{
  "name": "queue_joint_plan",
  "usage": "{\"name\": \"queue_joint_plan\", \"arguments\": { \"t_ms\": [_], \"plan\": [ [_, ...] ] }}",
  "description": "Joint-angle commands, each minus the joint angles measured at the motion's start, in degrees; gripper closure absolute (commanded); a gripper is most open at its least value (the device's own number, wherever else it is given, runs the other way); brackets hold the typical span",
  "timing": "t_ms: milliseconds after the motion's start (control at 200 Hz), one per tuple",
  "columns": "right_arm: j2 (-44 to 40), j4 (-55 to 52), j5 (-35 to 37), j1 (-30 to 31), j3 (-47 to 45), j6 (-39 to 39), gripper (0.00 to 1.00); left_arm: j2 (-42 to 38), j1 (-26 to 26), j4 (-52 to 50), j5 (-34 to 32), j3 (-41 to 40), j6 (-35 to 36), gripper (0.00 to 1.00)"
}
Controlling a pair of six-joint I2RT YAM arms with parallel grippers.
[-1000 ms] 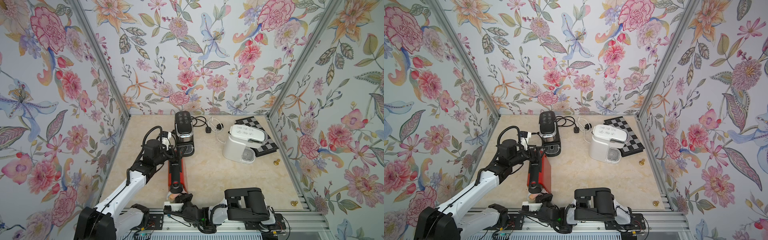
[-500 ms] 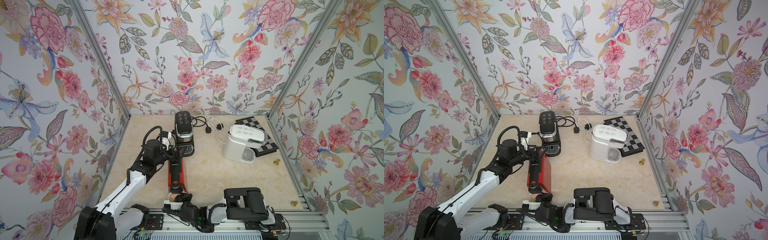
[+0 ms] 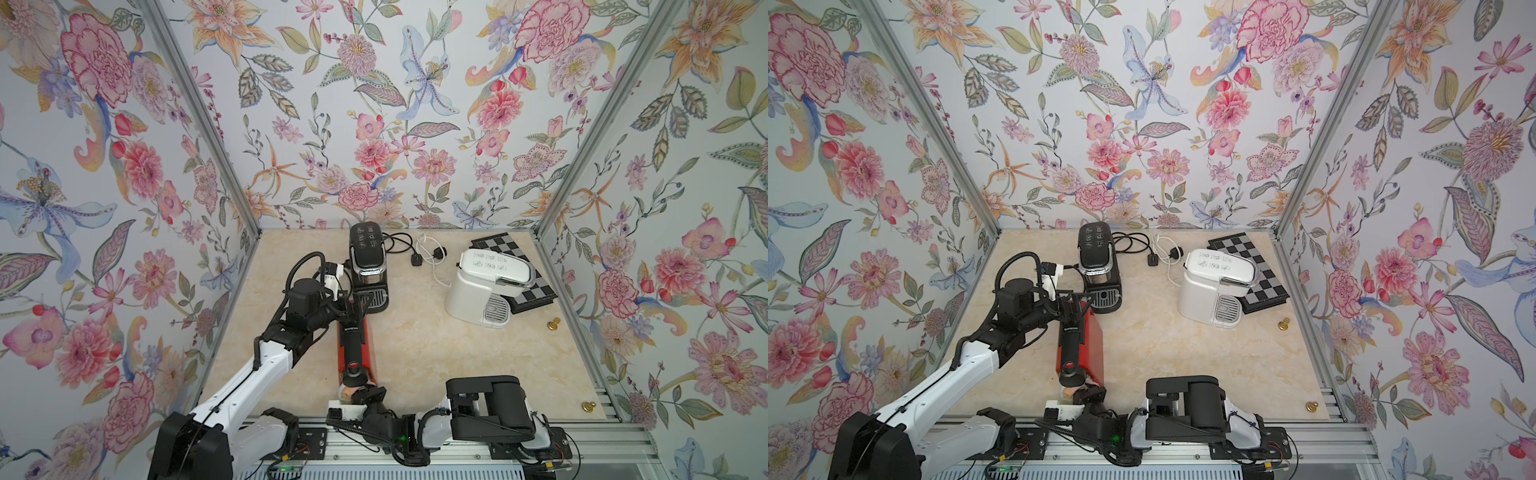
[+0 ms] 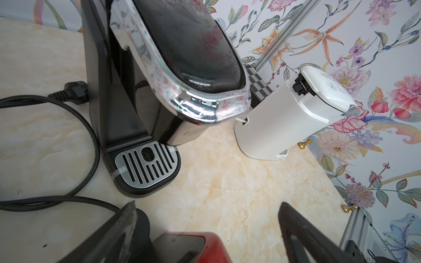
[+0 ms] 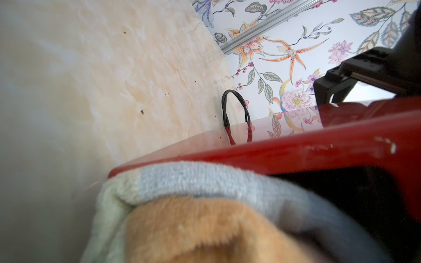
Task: Wipe the surface of a coffee machine
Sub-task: Wipe the dirt from the surface of the coffee machine.
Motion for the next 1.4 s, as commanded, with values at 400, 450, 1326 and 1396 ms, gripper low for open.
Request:
{"name": "queue_joint_plan", "arguments": {
  "t_ms": [400,450,1326,1396],
  "plan": [
    [-0.09,-16.73,2.73,-3.28,5.46,11.88,1.00,-1.72,-2.16,-0.26,5.33,-0.33,-1.44,0.02],
    [-0.81,-18.91,1.74,-2.72,4.76,13.33,1.00,-1.64,-2.25,-0.29,5.38,-0.34,-1.44,0.02],
    [-1.34,24.39,4.01,0.74,-0.92,-18.66,1.00,-2.42,-2.52,1.01,5.05,-1.87,-1.69,0.02],
    [-1.36,24.09,3.54,0.85,-0.54,-18.87,1.00,-2.63,-2.54,1.02,4.97,-2.00,-1.66,0.03]
  ]
}}
